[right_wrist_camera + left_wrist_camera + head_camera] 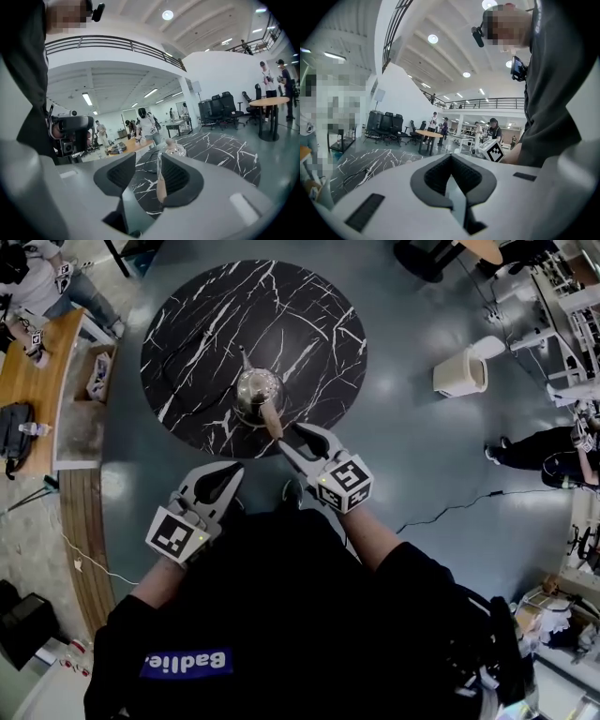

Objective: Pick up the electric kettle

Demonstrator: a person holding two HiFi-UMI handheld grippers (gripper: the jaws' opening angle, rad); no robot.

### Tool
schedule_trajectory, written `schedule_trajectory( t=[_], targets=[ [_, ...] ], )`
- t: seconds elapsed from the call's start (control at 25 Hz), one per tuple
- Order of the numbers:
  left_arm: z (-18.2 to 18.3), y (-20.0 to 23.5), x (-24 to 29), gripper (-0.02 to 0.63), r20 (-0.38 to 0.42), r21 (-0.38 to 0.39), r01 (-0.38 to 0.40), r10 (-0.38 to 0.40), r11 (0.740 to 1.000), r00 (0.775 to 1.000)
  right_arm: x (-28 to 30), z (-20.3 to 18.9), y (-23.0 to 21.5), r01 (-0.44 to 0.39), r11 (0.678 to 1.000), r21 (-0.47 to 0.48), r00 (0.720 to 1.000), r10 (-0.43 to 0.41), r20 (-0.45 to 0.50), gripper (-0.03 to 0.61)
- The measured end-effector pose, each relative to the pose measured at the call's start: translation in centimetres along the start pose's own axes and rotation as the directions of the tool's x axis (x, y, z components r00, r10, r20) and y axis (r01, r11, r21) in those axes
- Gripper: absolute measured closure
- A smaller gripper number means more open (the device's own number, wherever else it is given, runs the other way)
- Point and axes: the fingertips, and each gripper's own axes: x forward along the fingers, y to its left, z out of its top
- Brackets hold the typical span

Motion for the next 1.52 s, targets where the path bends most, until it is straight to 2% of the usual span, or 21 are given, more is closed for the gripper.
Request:
schedule_trajectory(
  t=[0.28, 0.72, 1.08, 1.52],
  targets=[
    [0.4, -0.3, 1.9, 0.607, -0.014, 0.006, -0.066, 0.066, 0.998, 0.998, 0.9, -1.5, -2.4, -0.091, 0.995, 0.029, 0.995, 0.092, -0.042, 0.400],
    [-0.1, 0.9, 1.2, 0.607, -0.027, -0.013, -0.173, 0.172, 0.985, 0.985, 3.8, -4.0, -4.2, -0.199, 0.979, 0.050, 0.973, 0.204, -0.112, 0.367],
    [-1.2, 0.9, 0.8, 0.607, -0.039, -0.035, -0.198, 0.197, 0.980, 0.980, 5.3, -6.9, -4.7, -0.241, 0.965, 0.104, 0.952, 0.256, -0.168, 0.356],
    [-2.1, 0.6, -0.3, 0.607, -0.054, -0.048, -0.209, 0.207, 0.977, 0.977, 6.6, -9.5, -3.5, -0.354, 0.922, 0.158, 0.894, 0.383, -0.232, 0.359]
  ],
)
